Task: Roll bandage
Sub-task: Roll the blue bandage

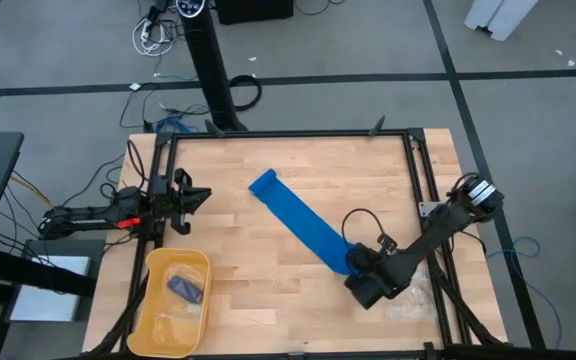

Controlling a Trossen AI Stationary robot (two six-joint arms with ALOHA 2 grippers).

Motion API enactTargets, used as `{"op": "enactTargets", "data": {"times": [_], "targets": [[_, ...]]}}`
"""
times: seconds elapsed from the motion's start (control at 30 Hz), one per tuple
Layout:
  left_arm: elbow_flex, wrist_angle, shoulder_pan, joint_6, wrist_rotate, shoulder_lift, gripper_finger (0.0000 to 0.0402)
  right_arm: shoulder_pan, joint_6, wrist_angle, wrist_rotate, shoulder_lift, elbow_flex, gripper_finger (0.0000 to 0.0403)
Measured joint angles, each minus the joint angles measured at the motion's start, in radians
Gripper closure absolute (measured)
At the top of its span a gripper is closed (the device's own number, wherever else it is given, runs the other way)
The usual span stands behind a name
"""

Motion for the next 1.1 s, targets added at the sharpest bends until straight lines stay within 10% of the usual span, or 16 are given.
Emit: {"op": "enactTargets", "data": {"times": [0.23, 1.1], "targets": [[0.0, -0.003, -0.001, -0.005, 0.018, 0.001, 0.0353, -0.021, -0.087, -0.005, 0.093, -0.019, -0.013, 0.0399], [0.0, -0.093, -0.001, -0.06, 0.001, 0.004, 0.0333, 0.049, 0.067, 0.062, -0.199, 0.012, -0.096, 0.0399]]}}
